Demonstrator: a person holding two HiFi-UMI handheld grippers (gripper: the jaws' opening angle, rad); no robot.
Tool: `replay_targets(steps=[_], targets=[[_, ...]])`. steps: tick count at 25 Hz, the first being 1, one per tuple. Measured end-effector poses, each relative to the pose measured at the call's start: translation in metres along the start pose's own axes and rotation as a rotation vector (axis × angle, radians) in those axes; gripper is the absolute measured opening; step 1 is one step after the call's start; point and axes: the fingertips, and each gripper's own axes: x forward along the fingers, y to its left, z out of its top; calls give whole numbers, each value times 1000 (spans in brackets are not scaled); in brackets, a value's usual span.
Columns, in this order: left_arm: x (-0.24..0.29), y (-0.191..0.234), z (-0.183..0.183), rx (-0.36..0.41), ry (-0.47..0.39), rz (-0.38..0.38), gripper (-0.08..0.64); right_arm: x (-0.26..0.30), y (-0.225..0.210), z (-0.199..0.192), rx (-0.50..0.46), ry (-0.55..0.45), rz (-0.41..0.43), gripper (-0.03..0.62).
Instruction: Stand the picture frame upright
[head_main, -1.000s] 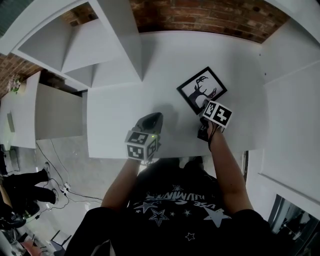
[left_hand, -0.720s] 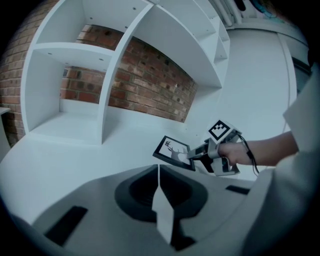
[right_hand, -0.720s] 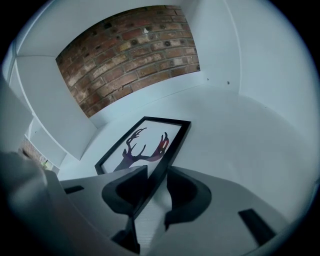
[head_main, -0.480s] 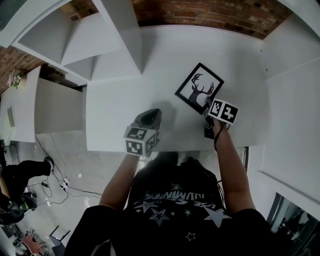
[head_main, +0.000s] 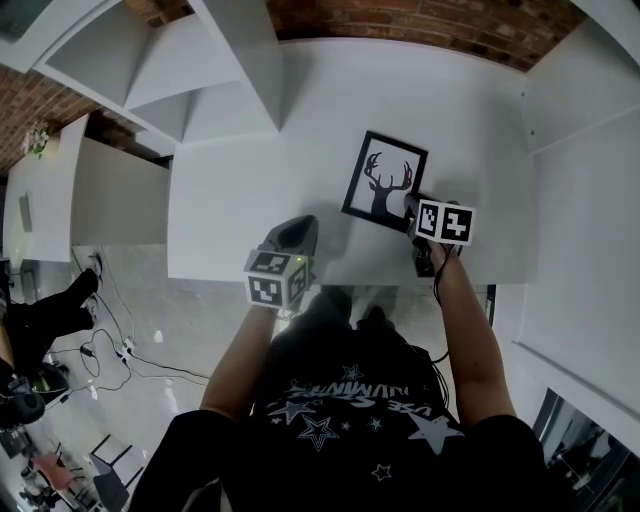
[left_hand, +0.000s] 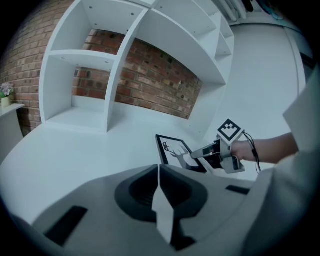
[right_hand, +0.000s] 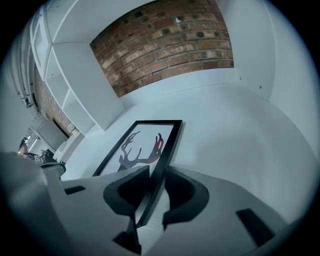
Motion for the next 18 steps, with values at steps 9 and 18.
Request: replay_targets(steps=[9, 18], targets=[[-19, -20, -30, -44, 4, 52, 21, -16, 10, -32, -100, 39, 76, 101], [-37, -47, -62, -71, 2, 90, 21, -36, 10, -65, -166, 71, 121, 101]])
